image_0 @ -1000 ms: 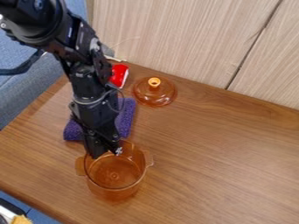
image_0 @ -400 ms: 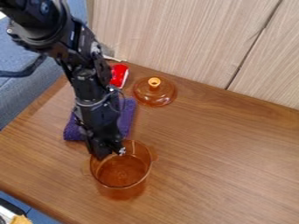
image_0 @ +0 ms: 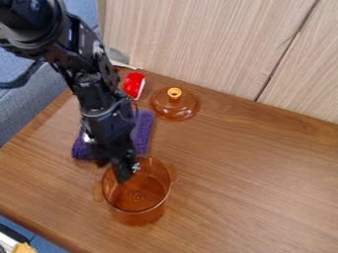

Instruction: Move the pot to the middle bottom of the table

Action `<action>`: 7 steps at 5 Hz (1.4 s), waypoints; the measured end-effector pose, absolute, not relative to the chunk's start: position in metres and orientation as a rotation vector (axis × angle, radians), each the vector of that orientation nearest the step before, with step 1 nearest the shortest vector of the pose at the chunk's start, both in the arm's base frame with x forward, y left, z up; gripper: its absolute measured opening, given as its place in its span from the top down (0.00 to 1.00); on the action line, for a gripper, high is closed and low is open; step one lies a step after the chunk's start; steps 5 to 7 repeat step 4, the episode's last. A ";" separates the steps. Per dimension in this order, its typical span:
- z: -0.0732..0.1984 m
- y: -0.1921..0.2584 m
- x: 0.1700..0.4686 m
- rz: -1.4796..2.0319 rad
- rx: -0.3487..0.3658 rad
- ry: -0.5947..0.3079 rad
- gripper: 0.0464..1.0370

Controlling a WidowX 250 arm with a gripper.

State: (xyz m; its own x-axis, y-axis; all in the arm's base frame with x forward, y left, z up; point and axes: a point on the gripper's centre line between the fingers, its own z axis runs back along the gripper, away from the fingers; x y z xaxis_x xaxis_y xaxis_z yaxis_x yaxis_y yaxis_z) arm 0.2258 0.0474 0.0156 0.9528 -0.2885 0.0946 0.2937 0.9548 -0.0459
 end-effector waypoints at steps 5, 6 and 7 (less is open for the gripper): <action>0.077 0.026 0.264 -0.426 -0.099 -0.297 0.04; 0.077 0.026 0.264 -0.426 -0.099 -0.297 0.04; 0.077 0.026 0.264 -0.426 -0.099 -0.297 0.04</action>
